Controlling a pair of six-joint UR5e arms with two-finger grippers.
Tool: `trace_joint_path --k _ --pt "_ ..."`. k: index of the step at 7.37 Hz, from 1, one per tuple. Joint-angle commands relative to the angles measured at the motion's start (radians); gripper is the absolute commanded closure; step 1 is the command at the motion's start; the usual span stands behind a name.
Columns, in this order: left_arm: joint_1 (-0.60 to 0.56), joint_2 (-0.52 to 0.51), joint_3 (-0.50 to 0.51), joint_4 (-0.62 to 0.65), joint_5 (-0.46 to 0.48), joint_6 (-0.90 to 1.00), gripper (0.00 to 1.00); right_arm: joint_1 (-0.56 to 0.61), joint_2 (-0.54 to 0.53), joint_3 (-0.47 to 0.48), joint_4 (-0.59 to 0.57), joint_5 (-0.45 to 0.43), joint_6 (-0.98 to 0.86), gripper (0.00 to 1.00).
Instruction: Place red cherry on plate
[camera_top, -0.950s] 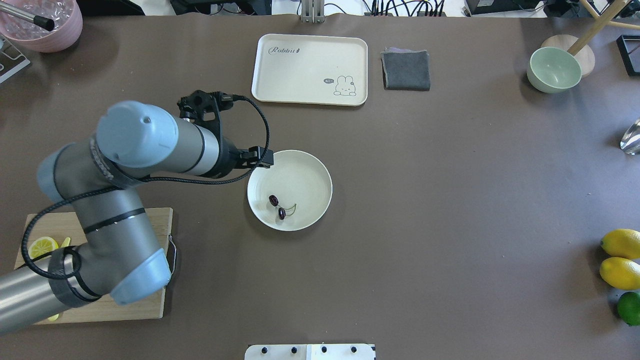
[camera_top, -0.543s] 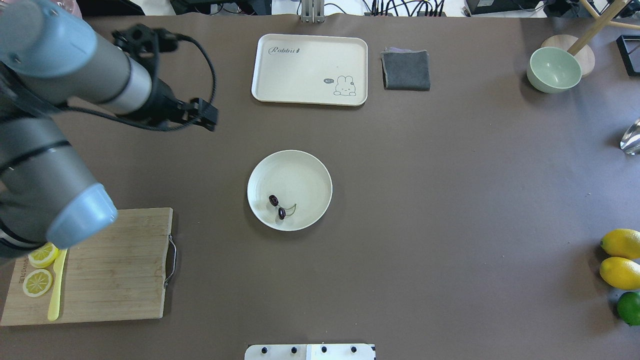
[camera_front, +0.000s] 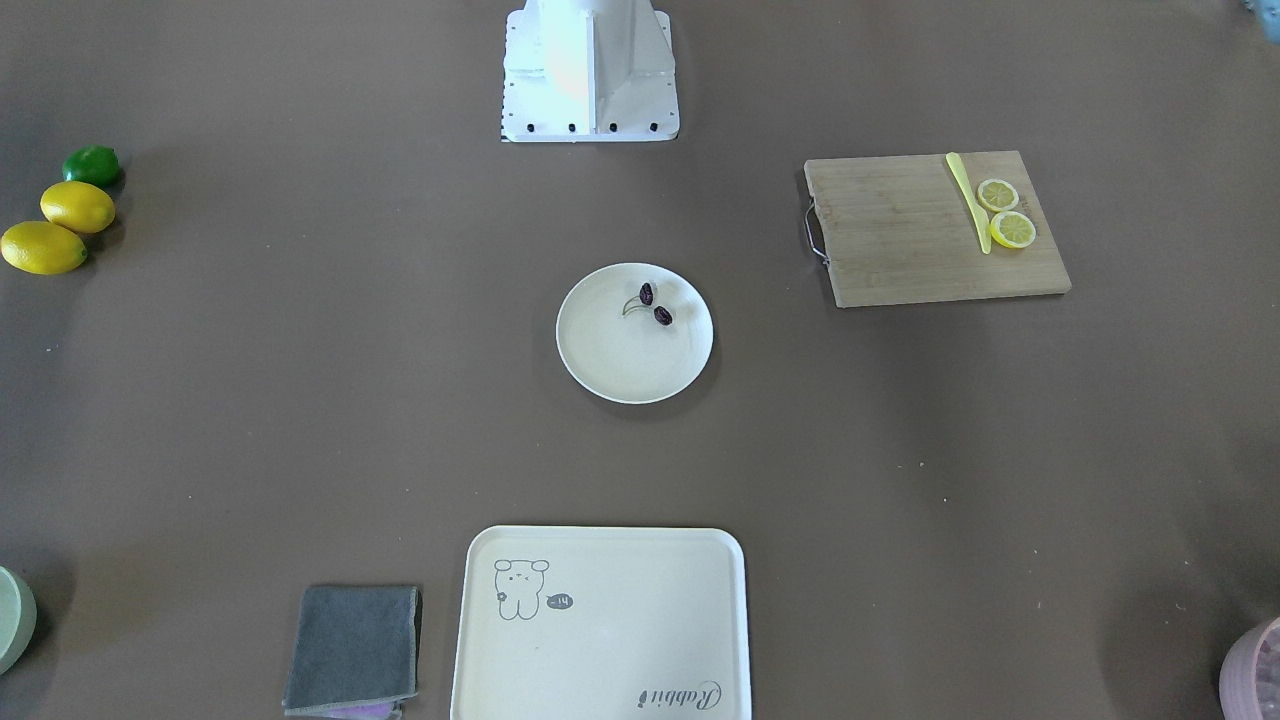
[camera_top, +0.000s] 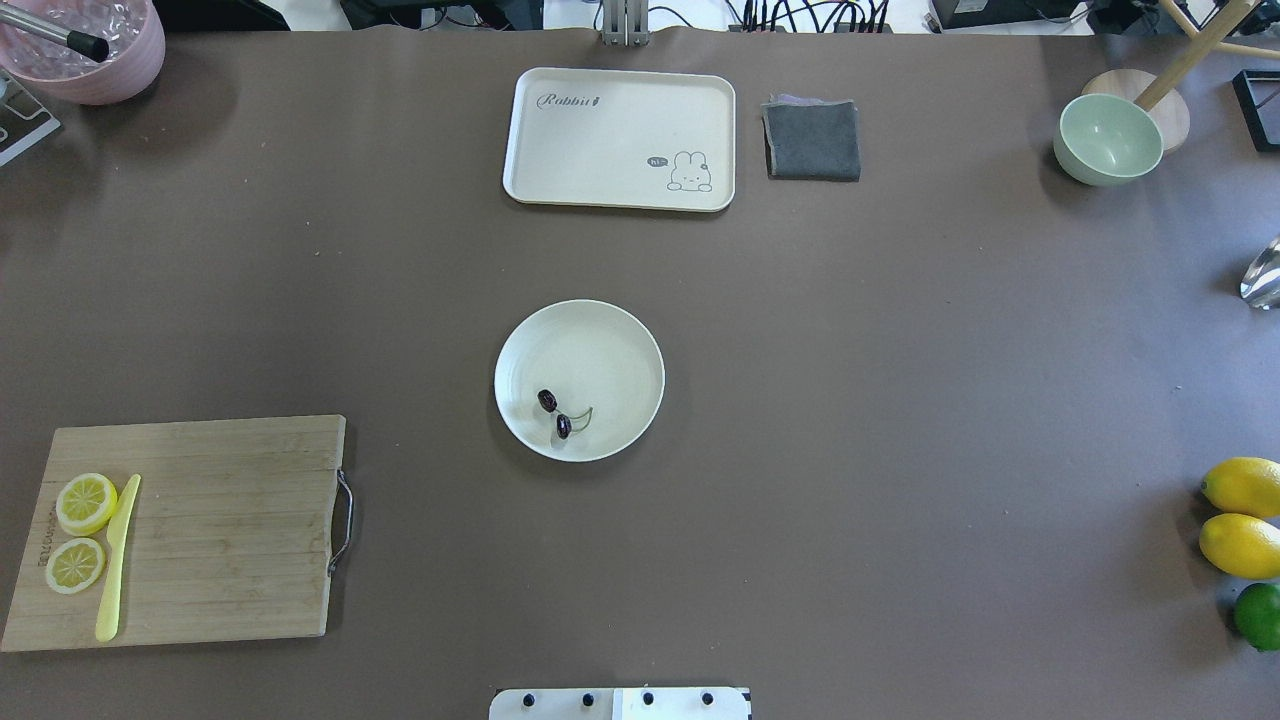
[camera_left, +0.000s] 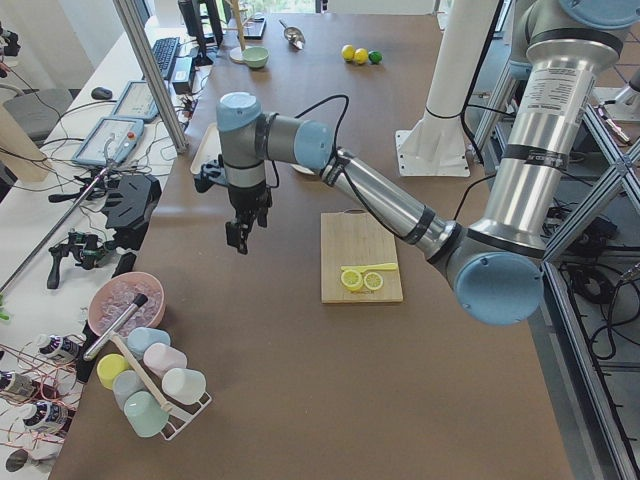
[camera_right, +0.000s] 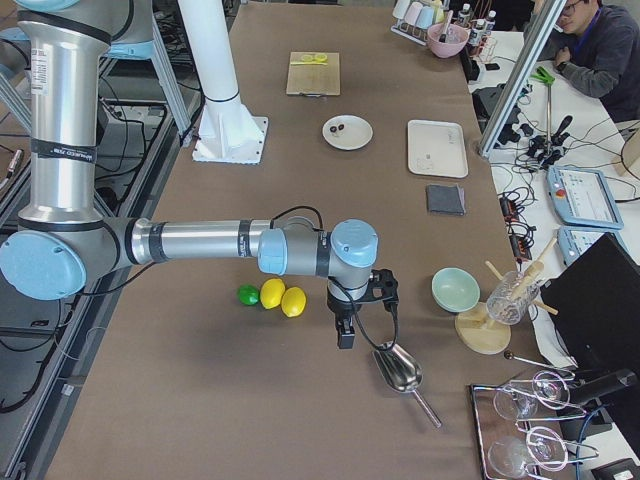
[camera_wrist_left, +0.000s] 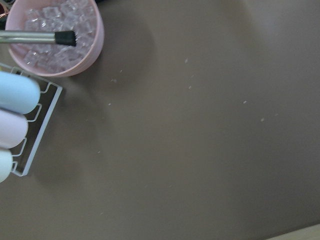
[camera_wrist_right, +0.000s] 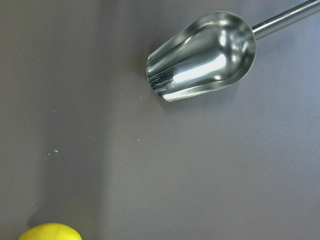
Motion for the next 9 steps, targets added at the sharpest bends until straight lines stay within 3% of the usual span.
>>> trace_joint_path --k 1,4,7,9 --pt "-0.078 0.19 0.092 -0.182 -0.008 0.045 0.02 0.053 0.0 0.006 -0.075 -0.003 -0.067 0.0" --pt "-0.096 0.353 0.131 -0.473 -0.056 -0.211 0.02 0.051 0.003 -0.002 -0.069 0.002 -0.065 0.0" --pt "-0.096 0.368 0.137 -0.497 -0.224 -0.239 0.02 0.051 0.006 -0.003 -0.069 0.002 -0.062 0.0" --pt "-0.095 0.376 0.139 -0.496 -0.218 -0.279 0.02 0.051 0.004 -0.002 -0.069 0.002 -0.062 0.0"
